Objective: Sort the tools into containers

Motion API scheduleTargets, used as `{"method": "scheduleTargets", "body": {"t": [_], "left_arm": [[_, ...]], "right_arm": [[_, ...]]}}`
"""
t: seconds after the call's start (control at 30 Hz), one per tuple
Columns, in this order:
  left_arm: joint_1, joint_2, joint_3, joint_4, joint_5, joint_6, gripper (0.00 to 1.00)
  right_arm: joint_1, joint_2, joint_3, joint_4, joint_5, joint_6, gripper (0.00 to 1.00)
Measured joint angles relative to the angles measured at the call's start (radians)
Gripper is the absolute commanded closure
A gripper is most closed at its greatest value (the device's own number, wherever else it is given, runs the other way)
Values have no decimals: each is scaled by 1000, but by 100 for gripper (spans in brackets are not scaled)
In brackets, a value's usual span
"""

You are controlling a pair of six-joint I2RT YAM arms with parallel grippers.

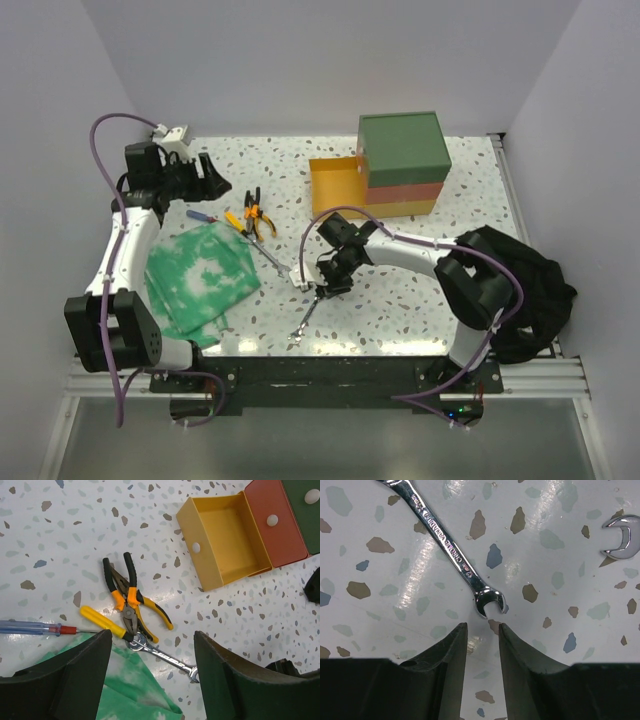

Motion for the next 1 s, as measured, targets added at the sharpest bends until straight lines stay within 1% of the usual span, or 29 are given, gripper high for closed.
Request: {"method": "scheduleTargets", "body": {"t": [0.43, 0.5, 0.57, 0.63, 0.67, 0.73, 0.83, 0.93, 1.0], "left_arm": [[0, -5, -40, 6, 0, 0, 29], [0, -5, -46, 9, 0, -1, 29], [0, -9, -62, 18, 2, -3, 28], [0, -17, -94, 25, 14, -10, 28], [0, -18, -111, 28, 24, -12, 29], [0, -17, -146, 31, 61, -18, 29], [1, 5, -172, 31, 167, -15, 29], [-8, 47, -201, 34, 291, 22, 29], [-22, 74, -220, 32, 345, 58, 30]], "right_arm": [[37, 47, -8, 32, 6, 9, 66], [46, 47, -8, 36, 13, 10, 72], [54, 47, -9, 42, 26, 16, 83], [64, 47, -12, 52, 34, 22, 91], [70, 47, -14, 61, 36, 24, 97], [85, 42, -19, 80, 55, 32, 100], [105, 37, -29, 120, 83, 50, 100], [114, 10, -75, 203, 108, 71, 100], [118, -20, -129, 276, 122, 78, 100]]}}
